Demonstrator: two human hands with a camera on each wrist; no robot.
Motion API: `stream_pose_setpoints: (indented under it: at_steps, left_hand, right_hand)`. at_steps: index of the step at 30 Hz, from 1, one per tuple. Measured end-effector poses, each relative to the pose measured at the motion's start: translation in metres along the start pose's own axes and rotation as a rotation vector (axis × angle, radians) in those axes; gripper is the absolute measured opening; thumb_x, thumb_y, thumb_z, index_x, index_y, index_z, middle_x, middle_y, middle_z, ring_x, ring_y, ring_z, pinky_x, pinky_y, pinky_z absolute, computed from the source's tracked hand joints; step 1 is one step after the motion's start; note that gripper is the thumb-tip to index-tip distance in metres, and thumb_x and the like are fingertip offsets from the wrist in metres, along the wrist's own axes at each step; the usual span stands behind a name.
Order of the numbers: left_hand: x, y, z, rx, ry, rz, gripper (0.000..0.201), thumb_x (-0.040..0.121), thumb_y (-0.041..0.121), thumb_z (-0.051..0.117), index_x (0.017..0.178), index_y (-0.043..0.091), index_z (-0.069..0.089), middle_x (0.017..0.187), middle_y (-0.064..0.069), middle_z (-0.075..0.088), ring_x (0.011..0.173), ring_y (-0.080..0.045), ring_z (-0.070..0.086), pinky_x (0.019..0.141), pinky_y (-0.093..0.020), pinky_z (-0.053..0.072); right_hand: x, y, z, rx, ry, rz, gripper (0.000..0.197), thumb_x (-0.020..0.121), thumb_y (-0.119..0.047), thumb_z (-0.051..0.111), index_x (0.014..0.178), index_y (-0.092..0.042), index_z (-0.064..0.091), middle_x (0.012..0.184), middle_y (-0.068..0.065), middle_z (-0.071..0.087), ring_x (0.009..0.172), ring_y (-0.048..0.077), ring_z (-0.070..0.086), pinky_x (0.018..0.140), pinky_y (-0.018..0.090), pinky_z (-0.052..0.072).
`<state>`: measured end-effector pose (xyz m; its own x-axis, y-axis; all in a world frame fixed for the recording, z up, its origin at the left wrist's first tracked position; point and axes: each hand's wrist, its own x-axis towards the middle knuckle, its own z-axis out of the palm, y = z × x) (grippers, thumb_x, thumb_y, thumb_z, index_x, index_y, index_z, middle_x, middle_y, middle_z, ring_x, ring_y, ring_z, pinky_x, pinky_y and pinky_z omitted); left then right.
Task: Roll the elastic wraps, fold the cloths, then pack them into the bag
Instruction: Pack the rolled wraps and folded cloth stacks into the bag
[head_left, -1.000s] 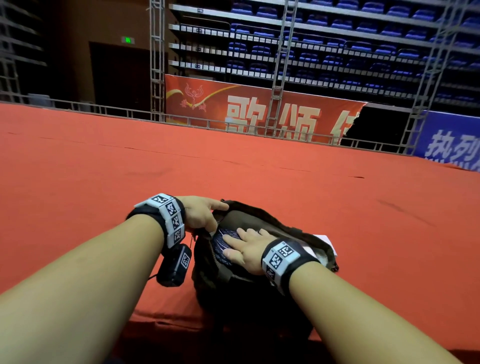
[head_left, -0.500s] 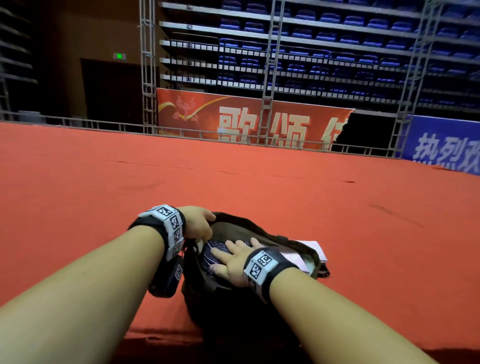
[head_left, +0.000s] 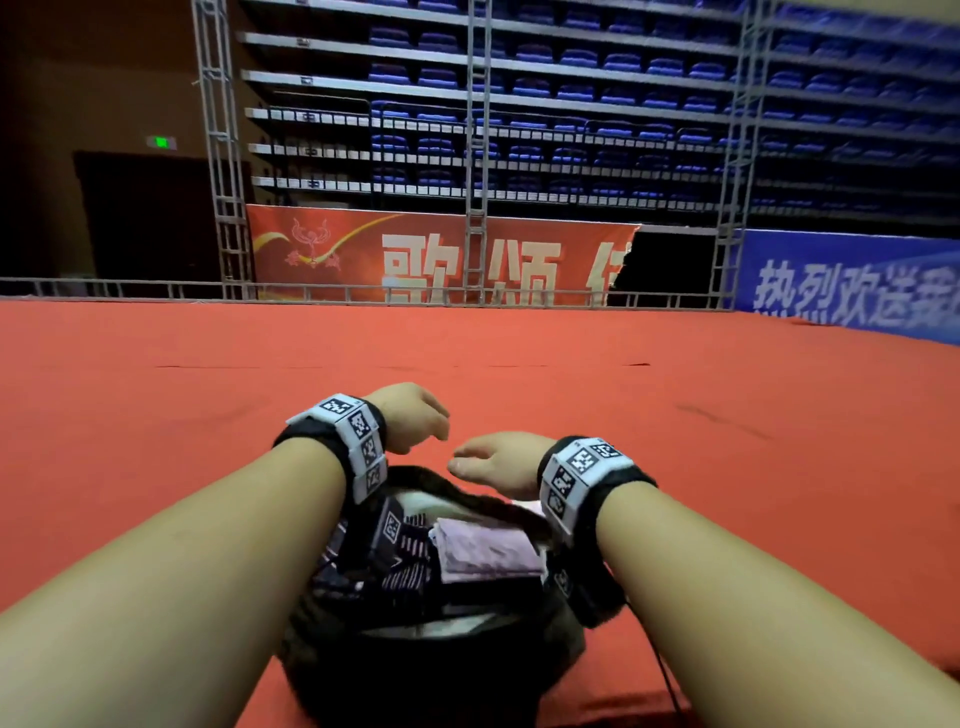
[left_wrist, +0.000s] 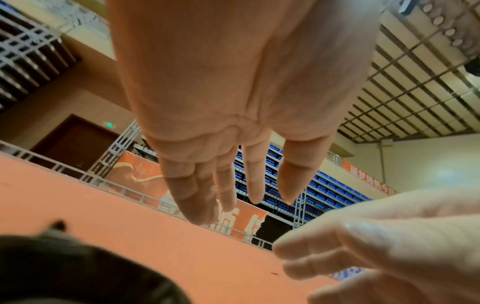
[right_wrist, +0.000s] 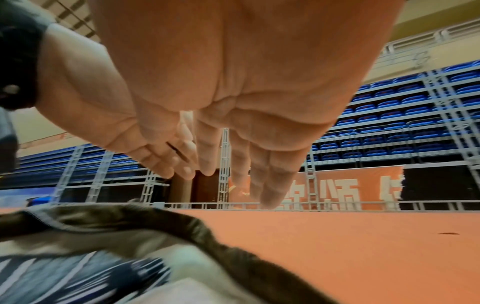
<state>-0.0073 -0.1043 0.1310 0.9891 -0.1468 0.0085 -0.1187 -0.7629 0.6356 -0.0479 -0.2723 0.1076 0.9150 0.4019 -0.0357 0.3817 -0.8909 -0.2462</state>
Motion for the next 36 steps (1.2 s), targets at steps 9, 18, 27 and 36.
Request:
stream_pose_setpoints:
  at_steps: [9,18,27,36]
  left_hand:
    - [0.076,0.073,0.082,-0.418,-0.122,-0.059,0.005,0.096,0.014,0.063,0.100,0.013,0.063,0.106,-0.011,0.061,0.085,-0.026,0.060,0.068,-0.031,0.052]
    - [0.134,0.057,0.162,-0.525,-0.261,-0.339,0.036,0.095,0.037,0.065,0.124,0.016,0.059,0.133,-0.012,0.058,0.106,-0.032,0.061,0.086,-0.038,0.055]
    - [0.149,0.023,0.193,-0.627,-0.332,-0.551,0.056,0.102,0.033,0.056,0.150,0.010,0.038,0.151,-0.024,0.042,0.112,-0.037,0.061,0.066,-0.038,0.051]
    - [0.161,-0.011,0.212,-0.799,-0.368,-0.631,0.024,0.094,0.028,0.061,0.081,0.012,0.049,0.071,-0.012,0.049,0.061,-0.026,0.048,0.061,-0.034,0.043]
  right_hand:
    - [-0.003,0.136,-0.032,0.136,0.227,0.278,0.042,0.101,-0.047,0.051,0.125,-0.017,0.068,0.120,0.003,0.070,0.109,0.021,0.063,0.090,0.028,0.047]
    - [0.025,0.224,0.020,0.381,0.259,0.454,0.033,0.100,-0.040,0.054,0.114,-0.015,0.071,0.077,-0.005,0.061,0.079,0.020,0.057,0.075,0.027,0.045]
    - [0.096,0.267,0.115,0.692,0.134,0.639,0.033,0.071,-0.049,0.059,0.078,-0.017,0.060,0.061,0.007,0.046,0.065,0.027,0.048,0.064,0.040,0.039]
    - [0.111,0.260,0.136,0.840,0.254,0.791,0.043,0.088,-0.033,0.065,0.114,0.002,0.065,0.102,0.016,0.065,0.094,0.032,0.062,0.081,0.037,0.048]
